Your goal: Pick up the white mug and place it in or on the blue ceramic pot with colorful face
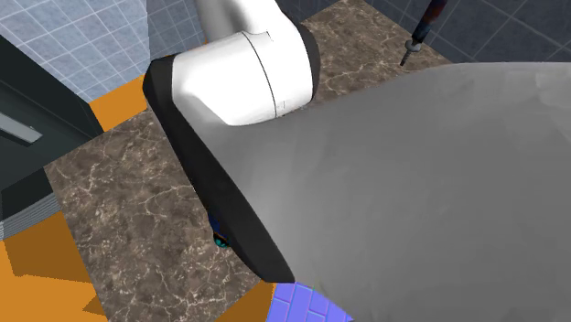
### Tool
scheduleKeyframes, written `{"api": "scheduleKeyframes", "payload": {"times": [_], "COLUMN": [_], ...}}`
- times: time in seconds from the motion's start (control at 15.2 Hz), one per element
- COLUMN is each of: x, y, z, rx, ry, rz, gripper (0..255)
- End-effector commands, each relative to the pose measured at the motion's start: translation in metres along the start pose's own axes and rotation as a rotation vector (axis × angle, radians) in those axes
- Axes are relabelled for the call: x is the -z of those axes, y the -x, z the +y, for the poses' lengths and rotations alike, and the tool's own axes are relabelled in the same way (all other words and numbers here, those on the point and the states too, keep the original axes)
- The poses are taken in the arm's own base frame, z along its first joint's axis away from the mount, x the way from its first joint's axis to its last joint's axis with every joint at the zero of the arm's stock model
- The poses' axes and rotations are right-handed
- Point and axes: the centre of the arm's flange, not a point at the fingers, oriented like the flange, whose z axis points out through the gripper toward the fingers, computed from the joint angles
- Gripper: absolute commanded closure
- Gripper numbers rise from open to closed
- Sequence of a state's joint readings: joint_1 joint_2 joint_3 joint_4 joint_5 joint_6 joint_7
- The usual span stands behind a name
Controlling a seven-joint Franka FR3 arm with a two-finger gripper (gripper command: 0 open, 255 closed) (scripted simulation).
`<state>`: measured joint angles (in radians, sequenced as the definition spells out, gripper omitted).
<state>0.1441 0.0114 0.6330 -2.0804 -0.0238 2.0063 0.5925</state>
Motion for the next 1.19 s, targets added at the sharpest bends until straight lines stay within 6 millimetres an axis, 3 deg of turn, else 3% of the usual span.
{"api": "scheduleKeyframes", "payload": {"times": [0.0,1.12], "x": [0.01,0.1], "y": [0.001,0.006], "z": [0.0,0.005], "rx": [0.0,0.0], "ry": [0.0,0.0], "rz": [0.0,0.0], "gripper": [255,255]}}
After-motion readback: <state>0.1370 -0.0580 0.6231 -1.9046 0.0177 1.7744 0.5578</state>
